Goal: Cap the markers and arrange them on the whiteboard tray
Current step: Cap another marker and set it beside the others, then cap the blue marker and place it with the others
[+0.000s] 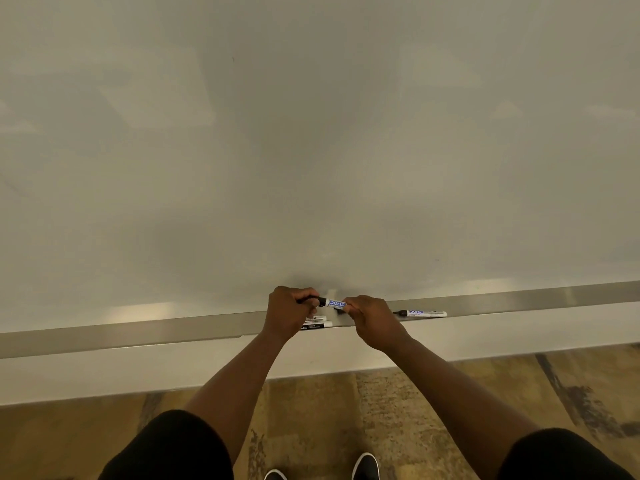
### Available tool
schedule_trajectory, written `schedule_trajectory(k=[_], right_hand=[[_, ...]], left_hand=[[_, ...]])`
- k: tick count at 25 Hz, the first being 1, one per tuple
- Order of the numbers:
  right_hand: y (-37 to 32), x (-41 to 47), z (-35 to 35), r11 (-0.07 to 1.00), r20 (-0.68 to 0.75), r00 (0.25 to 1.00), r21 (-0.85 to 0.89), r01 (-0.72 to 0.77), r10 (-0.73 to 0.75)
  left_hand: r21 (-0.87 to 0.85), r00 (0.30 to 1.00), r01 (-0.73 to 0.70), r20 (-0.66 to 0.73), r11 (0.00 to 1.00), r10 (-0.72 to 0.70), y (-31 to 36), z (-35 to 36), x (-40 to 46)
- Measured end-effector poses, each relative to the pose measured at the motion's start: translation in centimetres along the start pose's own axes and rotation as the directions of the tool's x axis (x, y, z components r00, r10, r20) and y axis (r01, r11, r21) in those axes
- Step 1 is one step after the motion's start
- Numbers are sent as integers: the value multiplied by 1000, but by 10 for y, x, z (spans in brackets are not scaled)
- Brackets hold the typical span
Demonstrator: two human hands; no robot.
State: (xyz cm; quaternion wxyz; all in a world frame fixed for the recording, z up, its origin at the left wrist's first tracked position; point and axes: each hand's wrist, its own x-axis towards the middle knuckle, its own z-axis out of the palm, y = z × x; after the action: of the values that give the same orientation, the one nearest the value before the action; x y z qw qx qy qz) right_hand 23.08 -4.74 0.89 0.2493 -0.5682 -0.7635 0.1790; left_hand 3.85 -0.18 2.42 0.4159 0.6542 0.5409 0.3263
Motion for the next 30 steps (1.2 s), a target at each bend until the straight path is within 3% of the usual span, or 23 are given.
schedule_trajectory(k=[2, 5, 8, 13, 15, 19, 27, 30], right_hand=[[7, 1, 0, 1000, 21, 999, 11, -28, 27], [17, 0, -1, 997, 130, 989, -8, -74, 74], [27, -2, 0, 991, 194, 973, -80, -108, 121], [53, -10, 10, 916, 121, 937, -282, -285, 329], [63, -11, 11, 895, 123, 923, -320, -312, 366], [75, -12, 16, 886, 172, 923, -384, -259, 345], [97, -20, 12, 898, 176, 957, -416, -141, 232], [115, -27, -8, 882, 127, 958, -435, -179, 257]], left_hand=[[36, 999, -24, 24, 999, 23, -4, 4, -1], [225, 980, -113, 186, 968, 71, -15, 10, 0], [314, 965, -103, 260, 944, 19, -23, 20, 3], [485, 979, -13, 183, 875, -87, -29, 42, 11], [577, 974, -73, 218, 813, -68, -30, 47, 14], [733, 936, -292, 350, 615, 27, -22, 62, 23], [770, 936, -311, 351, 557, 37, -20, 105, 33], [775, 939, -304, 343, 553, 36, -21, 110, 35]])
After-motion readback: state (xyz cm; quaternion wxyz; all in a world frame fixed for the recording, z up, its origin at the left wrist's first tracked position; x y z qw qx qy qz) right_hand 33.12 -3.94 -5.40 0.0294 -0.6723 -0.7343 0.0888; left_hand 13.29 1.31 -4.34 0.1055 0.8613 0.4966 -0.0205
